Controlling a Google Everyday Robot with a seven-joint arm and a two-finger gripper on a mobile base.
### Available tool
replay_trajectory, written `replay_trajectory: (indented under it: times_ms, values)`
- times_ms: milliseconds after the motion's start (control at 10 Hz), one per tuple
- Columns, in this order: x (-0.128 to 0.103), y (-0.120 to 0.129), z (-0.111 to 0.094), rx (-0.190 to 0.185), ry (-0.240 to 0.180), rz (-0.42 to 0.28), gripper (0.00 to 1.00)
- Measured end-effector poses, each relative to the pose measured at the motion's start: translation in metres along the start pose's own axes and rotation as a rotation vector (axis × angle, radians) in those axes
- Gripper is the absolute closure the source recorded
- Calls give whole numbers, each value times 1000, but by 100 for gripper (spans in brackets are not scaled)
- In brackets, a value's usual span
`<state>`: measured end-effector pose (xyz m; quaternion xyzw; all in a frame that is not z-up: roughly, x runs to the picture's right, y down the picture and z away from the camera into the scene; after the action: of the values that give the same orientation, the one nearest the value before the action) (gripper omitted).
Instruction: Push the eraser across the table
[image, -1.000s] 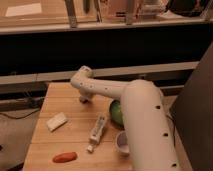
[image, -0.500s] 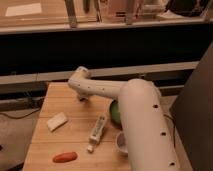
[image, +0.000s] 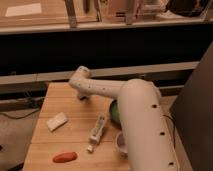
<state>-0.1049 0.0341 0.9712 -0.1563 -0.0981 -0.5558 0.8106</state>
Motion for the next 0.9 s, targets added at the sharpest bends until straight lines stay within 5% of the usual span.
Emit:
replay_trajectory:
  times_ms: [600,900]
  values:
    - [2,-6,6,14,1,-43,100]
    - [9,-6,-1,64,49,-62,100]
